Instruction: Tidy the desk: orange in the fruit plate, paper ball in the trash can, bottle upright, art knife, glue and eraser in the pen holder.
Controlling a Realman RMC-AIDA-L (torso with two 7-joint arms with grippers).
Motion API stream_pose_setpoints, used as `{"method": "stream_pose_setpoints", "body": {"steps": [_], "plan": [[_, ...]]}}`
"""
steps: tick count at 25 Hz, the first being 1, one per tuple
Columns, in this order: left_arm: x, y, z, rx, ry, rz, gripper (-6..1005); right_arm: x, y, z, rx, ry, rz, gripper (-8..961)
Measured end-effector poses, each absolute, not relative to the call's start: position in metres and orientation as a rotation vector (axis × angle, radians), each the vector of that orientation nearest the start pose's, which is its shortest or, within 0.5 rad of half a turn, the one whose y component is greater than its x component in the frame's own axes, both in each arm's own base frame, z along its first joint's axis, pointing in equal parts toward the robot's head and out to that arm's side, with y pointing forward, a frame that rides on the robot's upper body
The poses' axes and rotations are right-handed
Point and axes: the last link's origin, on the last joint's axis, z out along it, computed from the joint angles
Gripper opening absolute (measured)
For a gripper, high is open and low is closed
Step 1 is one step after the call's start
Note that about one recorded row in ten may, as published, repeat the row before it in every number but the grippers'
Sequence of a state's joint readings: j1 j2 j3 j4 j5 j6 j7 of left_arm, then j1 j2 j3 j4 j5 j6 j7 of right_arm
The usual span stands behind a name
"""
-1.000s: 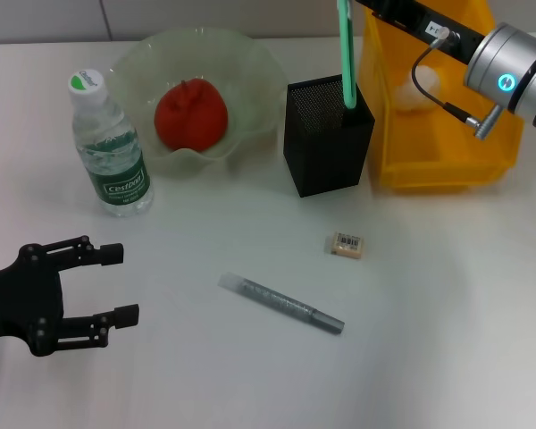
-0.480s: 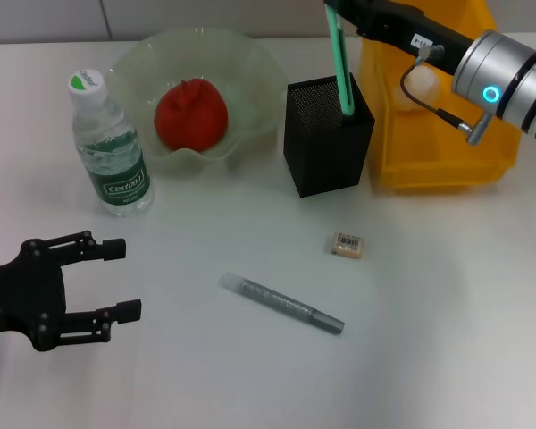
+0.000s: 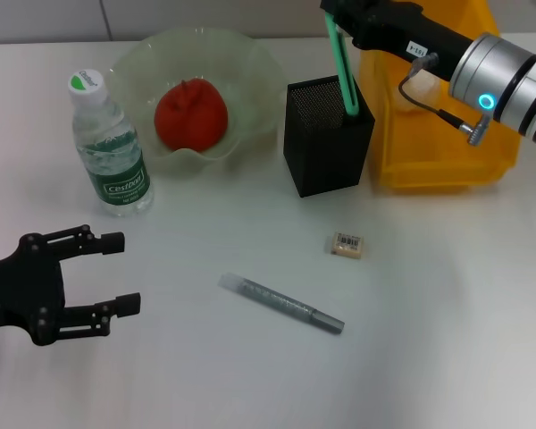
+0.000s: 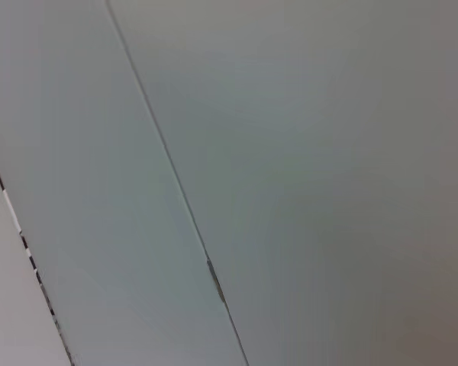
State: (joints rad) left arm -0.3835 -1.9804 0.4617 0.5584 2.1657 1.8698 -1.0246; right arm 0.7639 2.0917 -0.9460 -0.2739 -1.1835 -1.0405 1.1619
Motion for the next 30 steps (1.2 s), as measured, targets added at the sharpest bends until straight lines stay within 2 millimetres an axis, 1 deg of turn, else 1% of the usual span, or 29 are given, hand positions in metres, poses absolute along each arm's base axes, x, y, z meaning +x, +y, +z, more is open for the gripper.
{"method": "stream_pose_setpoints", "body": {"steps": [6, 13, 22, 30], "plan": [[-0.320, 0.251, 0.040, -2.785, -0.407, -0.774, 798, 0.201, 0.420, -0.036, -2.210, 0.692, 0.998, 299], [-0.320, 0.251, 0.041, -2.784, -0.404, -0.774, 798, 0.202, 0.419, -0.036, -2.181, 0.593, 0.986, 307], [-0.320, 0.250, 0.041, -2.785, -0.404, -0.776, 798, 0.201, 0.417, -0.037, -2.198, 0.564, 0.982, 316], [-0.321, 0.249, 0.042, -2.786, -0.404, -0.778, 798, 0.195, 0.407, -0.043, -2.261, 0.519, 1.015, 325]]}}
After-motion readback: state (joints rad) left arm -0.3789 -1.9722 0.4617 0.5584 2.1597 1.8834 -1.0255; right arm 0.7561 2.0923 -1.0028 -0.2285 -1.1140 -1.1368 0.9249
